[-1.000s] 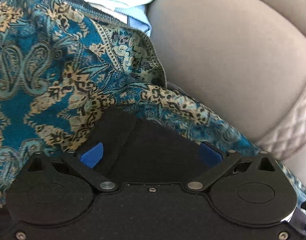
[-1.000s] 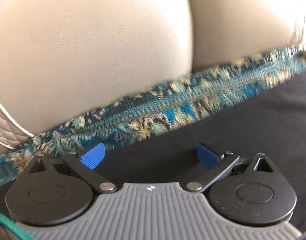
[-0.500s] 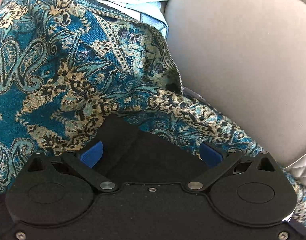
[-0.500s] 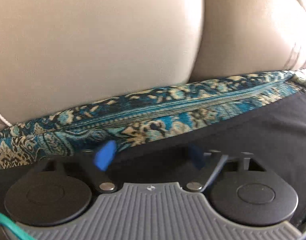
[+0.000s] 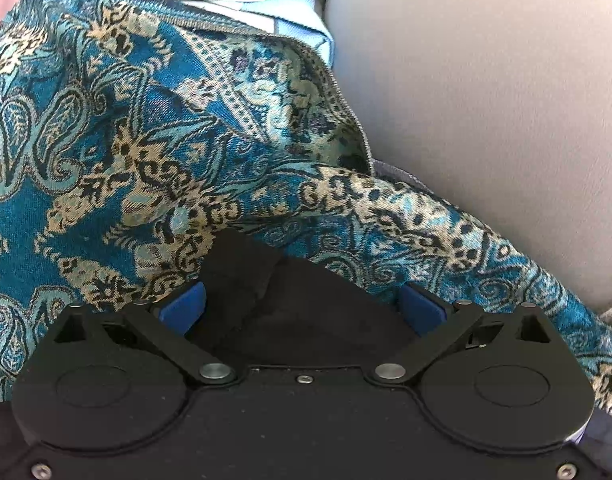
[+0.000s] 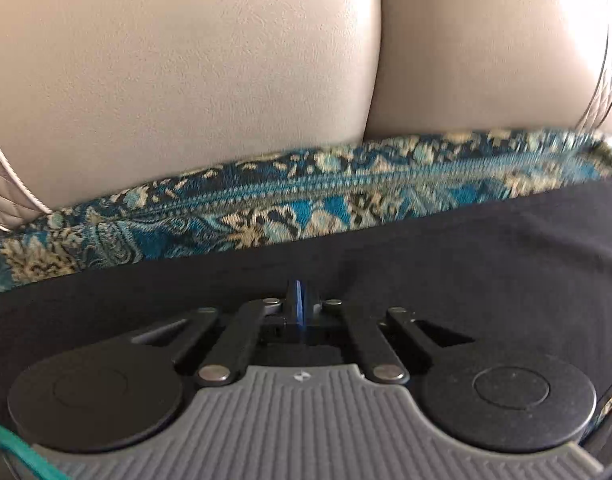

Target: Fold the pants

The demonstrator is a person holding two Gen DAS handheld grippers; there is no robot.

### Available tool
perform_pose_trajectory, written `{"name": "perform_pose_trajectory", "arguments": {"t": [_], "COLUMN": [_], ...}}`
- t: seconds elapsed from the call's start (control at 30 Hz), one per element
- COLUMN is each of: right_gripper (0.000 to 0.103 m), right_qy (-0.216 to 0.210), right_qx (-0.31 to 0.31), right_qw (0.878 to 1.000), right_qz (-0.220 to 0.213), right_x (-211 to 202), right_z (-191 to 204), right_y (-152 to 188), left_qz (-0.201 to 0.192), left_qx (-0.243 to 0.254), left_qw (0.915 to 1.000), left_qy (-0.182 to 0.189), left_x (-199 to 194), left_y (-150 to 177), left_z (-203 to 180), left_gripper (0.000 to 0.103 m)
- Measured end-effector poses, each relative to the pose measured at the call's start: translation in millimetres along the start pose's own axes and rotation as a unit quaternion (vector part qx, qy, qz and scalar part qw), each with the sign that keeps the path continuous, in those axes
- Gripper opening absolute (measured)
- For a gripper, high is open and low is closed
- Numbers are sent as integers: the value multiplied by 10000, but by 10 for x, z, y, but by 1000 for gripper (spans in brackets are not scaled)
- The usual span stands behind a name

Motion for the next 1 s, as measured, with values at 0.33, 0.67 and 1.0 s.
{"name": "perform_pose_trajectory", "arguments": {"t": [0.33, 0.67, 1.0], "right_gripper": [85, 88, 61], "right_qy": [-1260, -404, -865], "right_qx": [-1110, -638, -1974], "right_qw": [9856, 9966, 9755], "right_qz": [-211, 332, 452], "right_x": [-27, 328, 259], "right_z": [342, 697, 1038], "right_y": [-206, -387, -342], "left_qz": [-174, -225, -297], "left_qx": [5, -50, -47], "left_qw": [9998, 9994, 9992], "left_qy": [1, 267, 276], "left_x": [201, 254, 220], "left_y": [-132, -137, 1], "left_z": [136, 329, 310], "left_gripper": [103, 103, 103]}}
Point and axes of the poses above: each gripper's, at about its wrist camera, not at the fingertips, and x roughly the way its jaws point, z to its left, y to its underside, the point moved 1 cm from there along x, roughly the way its jaws point, and after that the axes turned 4 degrees about y, right-handed, at the moved point
